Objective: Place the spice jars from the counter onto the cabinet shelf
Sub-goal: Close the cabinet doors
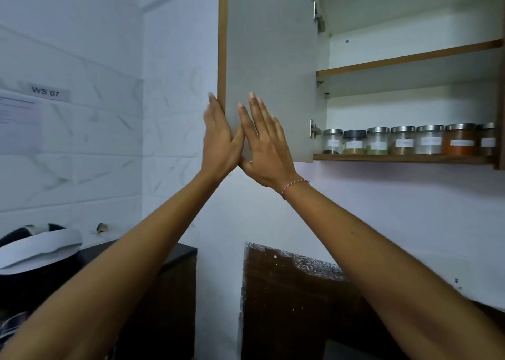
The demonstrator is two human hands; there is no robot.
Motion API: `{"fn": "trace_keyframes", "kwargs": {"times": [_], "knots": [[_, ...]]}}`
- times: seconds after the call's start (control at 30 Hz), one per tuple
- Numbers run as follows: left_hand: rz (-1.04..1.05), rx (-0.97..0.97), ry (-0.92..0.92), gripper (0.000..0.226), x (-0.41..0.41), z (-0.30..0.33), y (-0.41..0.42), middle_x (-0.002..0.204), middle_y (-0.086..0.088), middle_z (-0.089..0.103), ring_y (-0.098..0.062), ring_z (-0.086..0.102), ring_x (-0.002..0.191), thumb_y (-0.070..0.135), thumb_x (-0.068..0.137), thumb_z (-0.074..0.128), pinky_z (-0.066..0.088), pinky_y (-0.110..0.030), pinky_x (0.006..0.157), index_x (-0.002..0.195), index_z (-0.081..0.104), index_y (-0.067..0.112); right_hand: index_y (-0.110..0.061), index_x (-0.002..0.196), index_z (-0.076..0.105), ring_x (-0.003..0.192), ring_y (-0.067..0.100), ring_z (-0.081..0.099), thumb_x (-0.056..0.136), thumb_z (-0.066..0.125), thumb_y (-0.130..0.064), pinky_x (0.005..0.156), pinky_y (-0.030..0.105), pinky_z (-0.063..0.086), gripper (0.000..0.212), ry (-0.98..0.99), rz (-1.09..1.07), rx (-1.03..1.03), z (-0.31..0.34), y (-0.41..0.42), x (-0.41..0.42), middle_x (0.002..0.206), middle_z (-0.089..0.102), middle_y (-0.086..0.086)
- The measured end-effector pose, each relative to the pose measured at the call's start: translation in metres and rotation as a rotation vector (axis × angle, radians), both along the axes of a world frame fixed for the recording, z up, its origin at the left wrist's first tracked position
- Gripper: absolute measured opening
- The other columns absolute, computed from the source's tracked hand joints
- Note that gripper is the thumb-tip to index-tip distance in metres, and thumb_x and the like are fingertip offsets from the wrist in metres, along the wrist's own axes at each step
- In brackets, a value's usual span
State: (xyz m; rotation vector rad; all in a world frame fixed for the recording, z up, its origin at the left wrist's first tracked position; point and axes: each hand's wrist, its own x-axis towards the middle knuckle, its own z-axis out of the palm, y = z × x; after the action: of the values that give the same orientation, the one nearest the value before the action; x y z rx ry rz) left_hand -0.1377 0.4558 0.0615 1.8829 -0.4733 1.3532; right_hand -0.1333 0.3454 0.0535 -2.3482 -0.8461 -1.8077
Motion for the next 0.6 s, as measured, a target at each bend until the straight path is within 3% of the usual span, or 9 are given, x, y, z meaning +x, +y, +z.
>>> {"fn": "trace_keyframes", "kwargs": {"times": [0.07,0.17,0.3,0.4,0.5,0.53,0.6], "knots": [[-0.156,-0.03,0.021,0.069,-0.002,-0.002,0.004,0.158,-0.006,0.018,-0.024,0.029,0.142,0.025,0.099,0.039,0.025,-0.037,0.117,0.15,-0.006,0.012,-0.013,0.149,0.012,0.147,0.026,0.003,0.083,0.048,-0.051,0.116,0.046,0.014,0.084,0.015,0.023,0.015,-0.002,0.003,0.0,0.158,0.005,0.014],[-0.167,-0.016,-0.012,0.064,-0.009,-0.002,-0.001,0.158,-0.008,0.018,-0.025,0.033,0.14,0.019,0.098,0.034,0.025,-0.024,0.109,0.15,-0.002,0.01,-0.012,0.148,0.016,0.146,0.028,0.006,0.08,0.046,-0.056,0.115,0.047,0.015,0.087,-0.005,0.067,0.038,-0.004,0.001,-0.004,0.157,0.007,0.016],[-0.187,0.017,-0.107,0.073,-0.021,-0.006,-0.028,0.157,-0.008,0.02,-0.023,0.042,0.133,0.029,0.088,0.032,0.03,-0.02,0.103,0.15,-0.002,0.009,-0.005,0.146,0.019,0.145,0.032,0.01,0.076,0.048,-0.052,0.113,0.056,0.023,0.09,-0.013,0.135,0.081,-0.007,-0.022,-0.014,0.155,0.01,0.022],[-0.294,0.001,-0.187,0.073,-0.032,-0.007,-0.054,0.154,-0.005,0.031,-0.015,0.053,0.117,0.025,0.085,0.033,0.037,-0.013,0.095,0.151,0.004,0.012,0.0,0.144,0.023,0.144,0.035,0.015,0.08,0.046,-0.055,0.11,0.056,0.027,0.088,-0.083,0.113,0.061,-0.007,-0.05,-0.027,0.153,0.014,0.027],[-0.389,0.09,-0.247,0.072,-0.041,-0.007,-0.084,0.129,-0.011,0.059,-0.021,0.063,0.083,0.026,0.085,0.033,0.051,-0.025,0.075,0.151,0.005,0.016,-0.002,0.143,0.023,0.143,0.037,0.017,0.085,0.037,-0.057,0.107,0.058,0.029,0.081,-0.143,0.075,0.033,-0.007,-0.089,-0.041,0.151,0.015,0.03],[-0.416,0.137,-0.264,0.073,-0.043,-0.006,-0.095,0.13,-0.01,0.058,-0.023,0.063,0.08,0.028,0.085,0.032,0.051,-0.029,0.07,0.151,0.004,0.016,-0.005,0.143,0.021,0.143,0.037,0.017,0.086,0.037,-0.054,0.106,0.058,0.03,0.076,-0.159,0.059,0.032,-0.008,-0.104,-0.046,0.151,0.015,0.03],[-0.484,0.218,-0.278,0.074,-0.046,-0.005,-0.121,0.153,-0.006,0.033,-0.029,0.061,0.108,0.026,0.086,0.034,0.054,-0.035,0.08,0.151,0.002,0.014,-0.01,0.143,0.018,0.144,0.036,0.017,0.084,0.04,-0.043,0.106,0.057,0.03,0.071,-0.175,0.023,0.045,-0.01,-0.135,-0.056,0.152,0.014,0.029]]}}
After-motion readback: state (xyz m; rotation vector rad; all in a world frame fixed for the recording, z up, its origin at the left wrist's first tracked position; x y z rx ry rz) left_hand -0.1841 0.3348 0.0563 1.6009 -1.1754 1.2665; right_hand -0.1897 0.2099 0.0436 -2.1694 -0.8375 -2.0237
